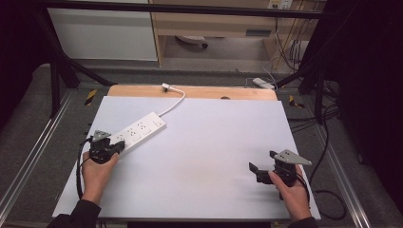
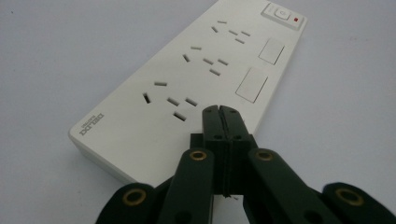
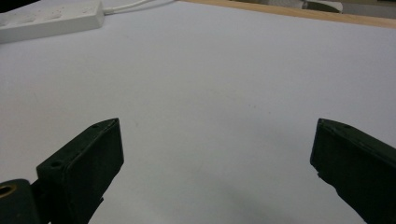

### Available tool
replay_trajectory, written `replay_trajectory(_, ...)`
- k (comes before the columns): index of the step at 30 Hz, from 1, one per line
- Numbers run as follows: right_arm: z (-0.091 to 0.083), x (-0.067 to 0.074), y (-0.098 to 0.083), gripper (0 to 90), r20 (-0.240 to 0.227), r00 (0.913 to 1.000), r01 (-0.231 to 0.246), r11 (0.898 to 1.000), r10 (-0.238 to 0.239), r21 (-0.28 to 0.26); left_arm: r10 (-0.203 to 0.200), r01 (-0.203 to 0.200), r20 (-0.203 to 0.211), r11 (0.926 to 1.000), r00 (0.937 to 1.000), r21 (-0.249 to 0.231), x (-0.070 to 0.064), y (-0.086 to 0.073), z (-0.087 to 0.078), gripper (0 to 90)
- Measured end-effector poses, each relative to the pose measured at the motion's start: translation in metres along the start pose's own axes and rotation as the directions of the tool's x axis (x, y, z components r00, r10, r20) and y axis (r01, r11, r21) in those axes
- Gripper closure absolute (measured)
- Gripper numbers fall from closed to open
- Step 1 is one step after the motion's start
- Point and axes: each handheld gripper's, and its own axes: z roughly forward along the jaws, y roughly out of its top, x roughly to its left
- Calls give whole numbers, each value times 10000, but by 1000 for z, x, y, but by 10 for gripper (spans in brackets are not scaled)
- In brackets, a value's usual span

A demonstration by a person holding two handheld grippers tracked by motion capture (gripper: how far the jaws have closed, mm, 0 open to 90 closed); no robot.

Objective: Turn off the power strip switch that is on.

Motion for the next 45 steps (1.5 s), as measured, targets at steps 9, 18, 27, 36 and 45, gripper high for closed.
replay_trajectory(9,0,0,0,31,-11,10000,-10,10000,10,-16,204,-205,-47,9996,9998,-169,-1,-1,1,900)
replay_trajectory(18,0,0,0,31,-17,10000,-8,10000,8,-15,193,-193,-40,9997,9998,-167,-1,-1,1,900)
replay_trajectory(27,0,0,0,30,-14,10000,-20,10000,20,-18,206,-205,16,9986,9998,-496,-1,1,0,900)
replay_trajectory(36,0,0,0,30,-6,10000,3,10000,-3,-11,383,-376,79,9965,9992,-745,-2,1,0,900)
replay_trajectory(45,2,2,0,30,-56,9999,90,10000,-90,20,358,-341,148,9943,9993,-1014,-3,2,1,882)
